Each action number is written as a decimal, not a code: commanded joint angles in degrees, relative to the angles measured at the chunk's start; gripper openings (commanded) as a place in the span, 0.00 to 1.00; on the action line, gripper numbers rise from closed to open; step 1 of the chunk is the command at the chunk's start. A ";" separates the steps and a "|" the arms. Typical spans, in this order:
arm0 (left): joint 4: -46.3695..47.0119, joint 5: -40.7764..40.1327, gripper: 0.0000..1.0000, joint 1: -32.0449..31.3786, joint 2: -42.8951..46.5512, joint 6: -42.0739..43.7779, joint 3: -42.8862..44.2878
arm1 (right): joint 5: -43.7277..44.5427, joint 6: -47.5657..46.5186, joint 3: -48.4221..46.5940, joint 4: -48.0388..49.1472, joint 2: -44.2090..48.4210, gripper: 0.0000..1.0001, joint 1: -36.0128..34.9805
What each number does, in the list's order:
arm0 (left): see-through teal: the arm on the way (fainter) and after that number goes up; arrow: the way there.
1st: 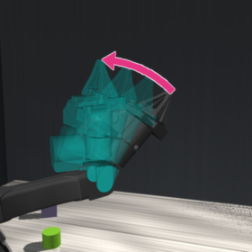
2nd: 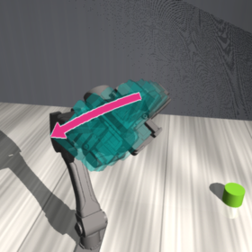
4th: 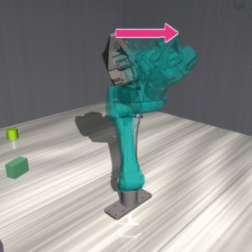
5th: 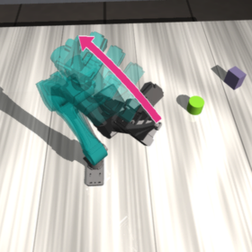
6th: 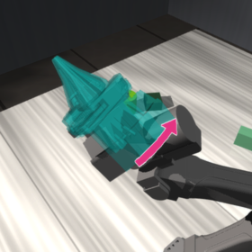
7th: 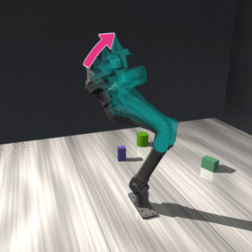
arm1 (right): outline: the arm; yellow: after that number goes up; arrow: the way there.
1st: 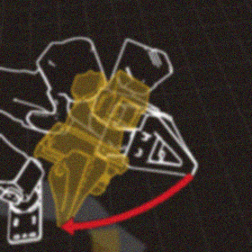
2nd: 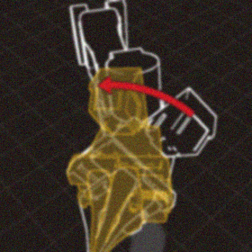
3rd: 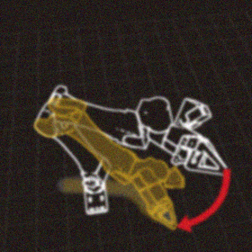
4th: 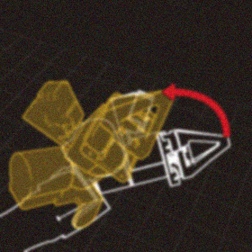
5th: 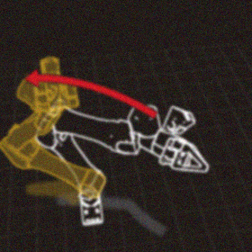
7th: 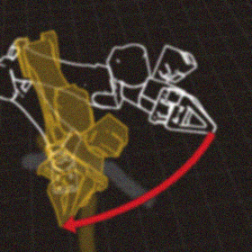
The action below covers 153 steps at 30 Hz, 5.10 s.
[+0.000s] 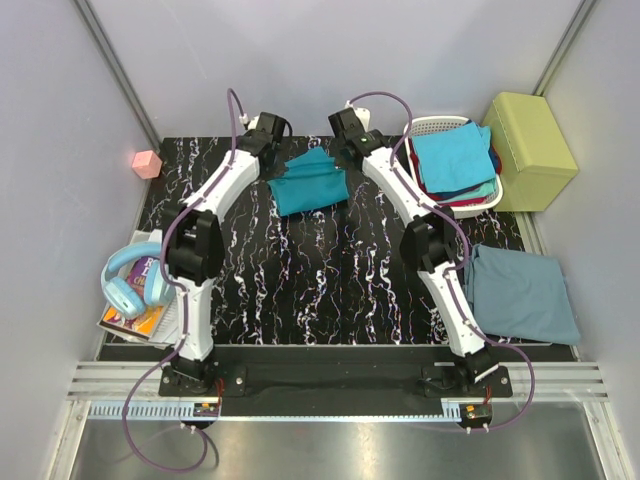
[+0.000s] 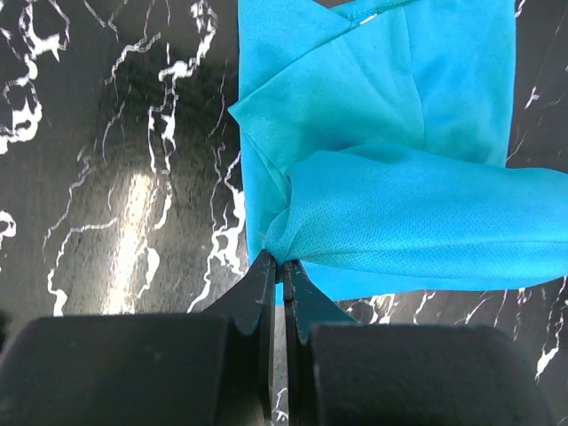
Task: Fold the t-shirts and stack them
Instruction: Fold the long partially folded tshirt into a neat square, then smooth out wrinkles on the folded tshirt
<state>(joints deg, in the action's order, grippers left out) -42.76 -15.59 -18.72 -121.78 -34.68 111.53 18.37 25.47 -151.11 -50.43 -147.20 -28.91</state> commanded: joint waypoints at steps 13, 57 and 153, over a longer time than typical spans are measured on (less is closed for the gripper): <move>-0.39 -5.68 0.66 3.69 -0.31 -0.13 2.47 | 1.23 -3.33 -1.91 1.39 -1.35 0.64 2.98; -3.55 15.24 0.37 2.73 -10.76 0.93 -0.34 | -1.86 -2.80 45.72 5.00 41.10 0.53 -14.51; -7.68 26.67 0.24 -23.46 -19.99 4.79 17.75 | 8.00 -1.74 69.11 2.89 64.58 0.55 -13.72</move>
<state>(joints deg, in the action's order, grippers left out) -50.02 7.25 -39.27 -140.44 -29.15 123.26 23.53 22.83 -82.13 -47.94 -84.14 -43.07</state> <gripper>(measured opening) 0.242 0.546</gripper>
